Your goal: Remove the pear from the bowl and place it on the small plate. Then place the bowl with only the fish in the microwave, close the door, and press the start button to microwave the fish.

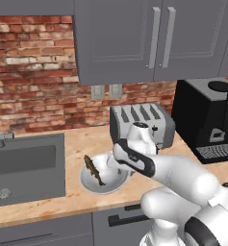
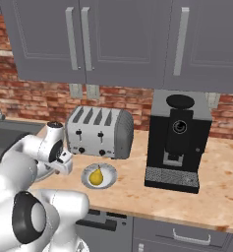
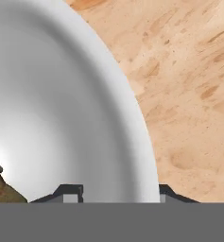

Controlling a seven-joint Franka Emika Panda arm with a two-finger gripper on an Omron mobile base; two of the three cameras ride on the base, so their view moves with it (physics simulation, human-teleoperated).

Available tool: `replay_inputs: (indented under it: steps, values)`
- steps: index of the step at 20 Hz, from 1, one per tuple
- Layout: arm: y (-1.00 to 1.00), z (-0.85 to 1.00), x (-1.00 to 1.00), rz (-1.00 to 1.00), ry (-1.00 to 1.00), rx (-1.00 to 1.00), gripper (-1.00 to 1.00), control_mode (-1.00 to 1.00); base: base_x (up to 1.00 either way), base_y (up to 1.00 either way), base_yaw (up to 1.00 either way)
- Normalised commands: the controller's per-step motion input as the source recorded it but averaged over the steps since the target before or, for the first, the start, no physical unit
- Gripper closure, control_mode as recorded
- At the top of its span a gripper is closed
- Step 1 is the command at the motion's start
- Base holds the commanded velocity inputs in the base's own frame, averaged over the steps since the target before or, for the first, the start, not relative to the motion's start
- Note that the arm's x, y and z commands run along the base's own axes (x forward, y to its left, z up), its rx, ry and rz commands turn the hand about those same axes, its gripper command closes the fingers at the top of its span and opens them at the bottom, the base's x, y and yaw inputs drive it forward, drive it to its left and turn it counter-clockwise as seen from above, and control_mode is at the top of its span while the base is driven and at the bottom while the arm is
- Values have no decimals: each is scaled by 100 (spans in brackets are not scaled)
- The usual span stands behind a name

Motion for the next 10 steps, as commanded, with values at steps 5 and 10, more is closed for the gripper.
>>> replay_inputs:
  steps: [5, 10]
  values:
    - [5, 3, -14, -6, -9, 2, 100, -100, 0, 0, 0]
    - [0, 16, -22, -8, -14, 2, 100, -100, 0, 0, 0]
